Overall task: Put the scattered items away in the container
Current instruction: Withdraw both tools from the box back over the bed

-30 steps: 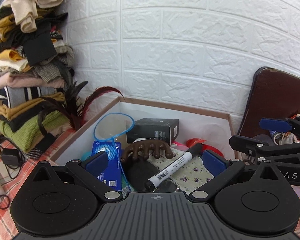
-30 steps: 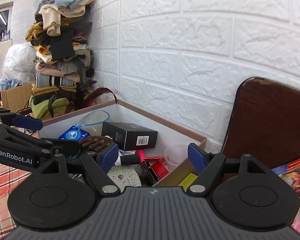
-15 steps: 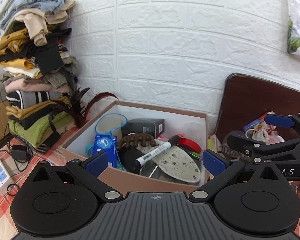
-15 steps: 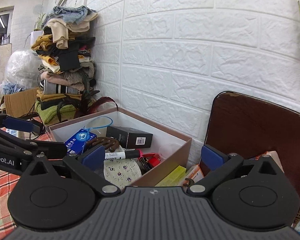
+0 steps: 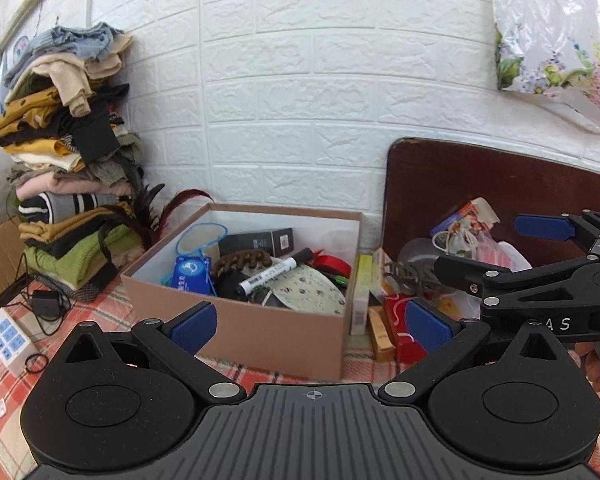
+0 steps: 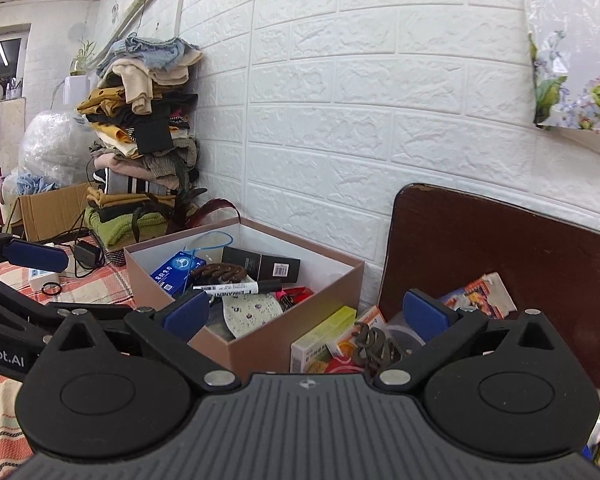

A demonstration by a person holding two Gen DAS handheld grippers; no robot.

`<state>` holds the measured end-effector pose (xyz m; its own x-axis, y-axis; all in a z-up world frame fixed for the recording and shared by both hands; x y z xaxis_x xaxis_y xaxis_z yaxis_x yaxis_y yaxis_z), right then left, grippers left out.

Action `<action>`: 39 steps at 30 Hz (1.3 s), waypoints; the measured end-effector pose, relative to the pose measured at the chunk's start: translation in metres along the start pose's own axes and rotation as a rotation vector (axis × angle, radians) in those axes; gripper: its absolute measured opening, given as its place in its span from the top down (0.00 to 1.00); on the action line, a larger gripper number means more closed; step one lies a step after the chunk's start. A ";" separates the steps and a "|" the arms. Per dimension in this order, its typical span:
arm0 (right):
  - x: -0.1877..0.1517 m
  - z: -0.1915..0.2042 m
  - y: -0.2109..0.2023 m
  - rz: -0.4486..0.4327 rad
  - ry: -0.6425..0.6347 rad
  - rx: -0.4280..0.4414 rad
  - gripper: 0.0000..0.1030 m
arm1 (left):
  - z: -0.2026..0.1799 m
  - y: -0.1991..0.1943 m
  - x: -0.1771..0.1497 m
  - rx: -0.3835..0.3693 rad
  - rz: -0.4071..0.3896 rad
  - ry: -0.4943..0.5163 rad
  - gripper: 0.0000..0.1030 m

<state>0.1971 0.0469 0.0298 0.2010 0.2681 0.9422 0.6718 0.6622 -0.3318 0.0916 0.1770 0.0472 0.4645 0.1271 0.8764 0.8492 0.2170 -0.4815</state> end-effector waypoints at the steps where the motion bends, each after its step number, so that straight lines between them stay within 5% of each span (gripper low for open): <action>1: -0.003 0.000 -0.006 0.000 0.004 -0.006 0.00 | -0.003 -0.004 -0.004 -0.001 0.001 -0.002 0.00; 10: -0.050 -0.016 -0.056 0.022 0.106 -0.070 0.00 | -0.049 -0.029 -0.046 -0.070 0.019 0.023 0.00; 23: -0.115 -0.078 -0.126 0.078 0.193 -0.292 0.00 | -0.140 -0.029 -0.090 -0.218 0.073 0.043 0.00; 39: -0.179 -0.158 -0.146 0.140 0.294 -0.401 0.00 | -0.229 0.028 -0.117 -0.307 0.187 0.119 0.00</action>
<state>0.1758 -0.2085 -0.0832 0.4618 0.0889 0.8825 0.8331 0.2980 -0.4660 0.1187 -0.0538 -0.0667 0.6294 0.0198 0.7768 0.7742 -0.1021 -0.6246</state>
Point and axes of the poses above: each gripper's, at about its wrist camera, not at the fingertips, and y roughly the way its jaws point, z to its left, x to its top, the point moved 7 cm from there along y, roughly the way its jaws point, and after that the axes turned 3 degrees about -y, right-handed, at the moved point
